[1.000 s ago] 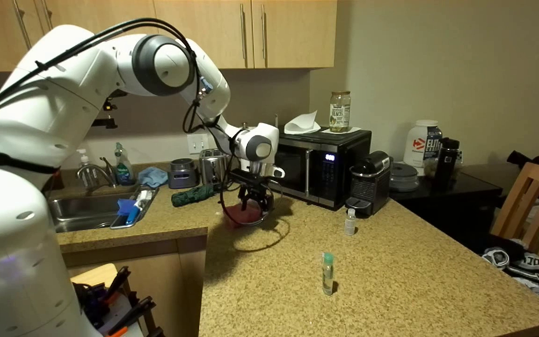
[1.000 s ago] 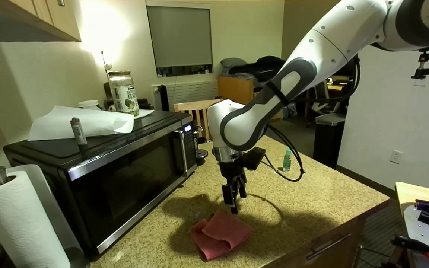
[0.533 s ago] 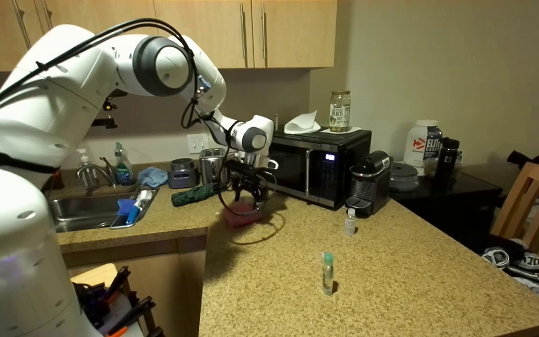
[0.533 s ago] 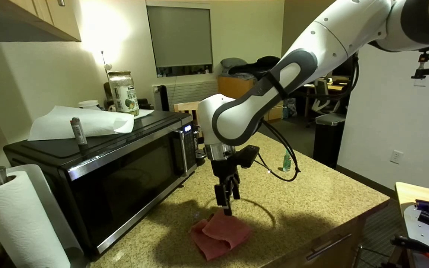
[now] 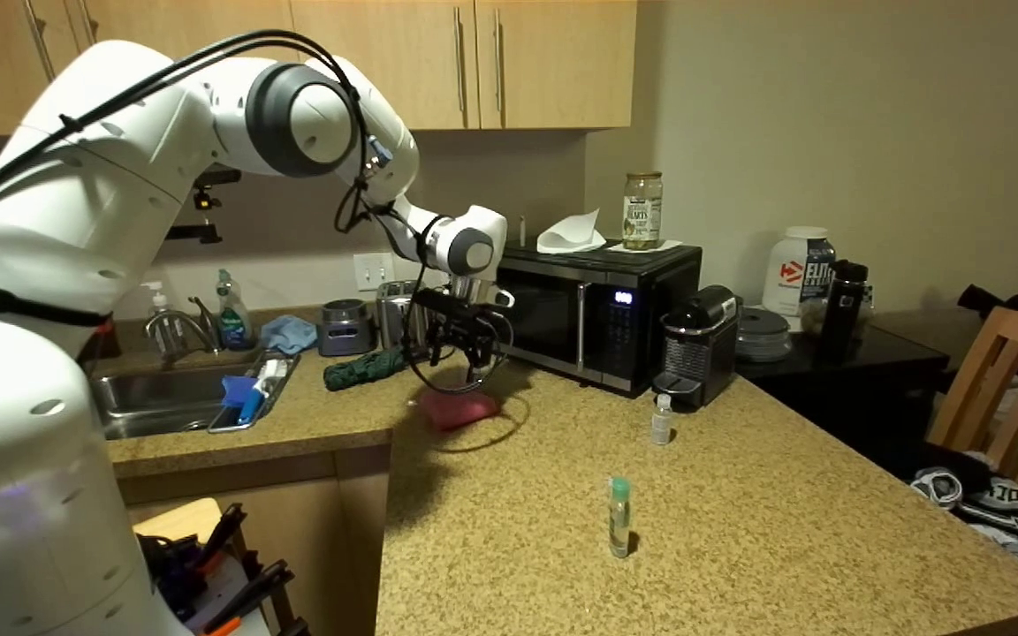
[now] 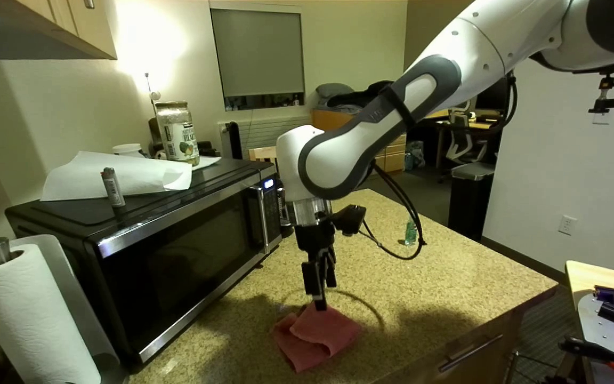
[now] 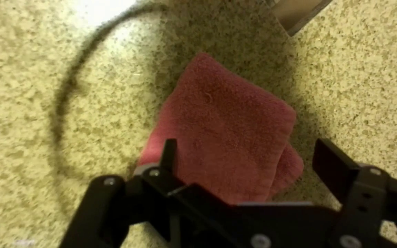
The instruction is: Fold the pink towel in half from right to left
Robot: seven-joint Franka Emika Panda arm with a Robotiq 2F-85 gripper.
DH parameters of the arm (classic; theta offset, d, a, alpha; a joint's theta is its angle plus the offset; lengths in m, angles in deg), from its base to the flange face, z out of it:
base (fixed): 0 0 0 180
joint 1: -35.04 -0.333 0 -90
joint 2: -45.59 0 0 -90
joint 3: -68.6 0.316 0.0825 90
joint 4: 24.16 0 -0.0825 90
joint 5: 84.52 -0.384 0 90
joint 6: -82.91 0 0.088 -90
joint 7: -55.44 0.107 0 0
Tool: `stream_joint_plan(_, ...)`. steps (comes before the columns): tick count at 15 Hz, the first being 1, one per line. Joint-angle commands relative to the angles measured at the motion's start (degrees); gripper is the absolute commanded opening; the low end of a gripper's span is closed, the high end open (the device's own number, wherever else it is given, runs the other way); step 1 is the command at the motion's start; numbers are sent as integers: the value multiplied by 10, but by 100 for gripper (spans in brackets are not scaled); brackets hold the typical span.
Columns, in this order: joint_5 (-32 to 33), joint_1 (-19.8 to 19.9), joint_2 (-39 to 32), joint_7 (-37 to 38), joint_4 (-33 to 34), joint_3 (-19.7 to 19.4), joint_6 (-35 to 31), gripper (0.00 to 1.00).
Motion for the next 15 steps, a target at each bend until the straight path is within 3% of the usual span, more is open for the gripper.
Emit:
stream_joint_plan(1, -2, 3, 17, -13, -2, -8, 5, 100)
stream_joint_plan(5, -2, 21, 71, -31, -26, -14, 21, 100)
stream_joint_plan(15, -1, 17, 72, -31, -35, -13, 21, 100)
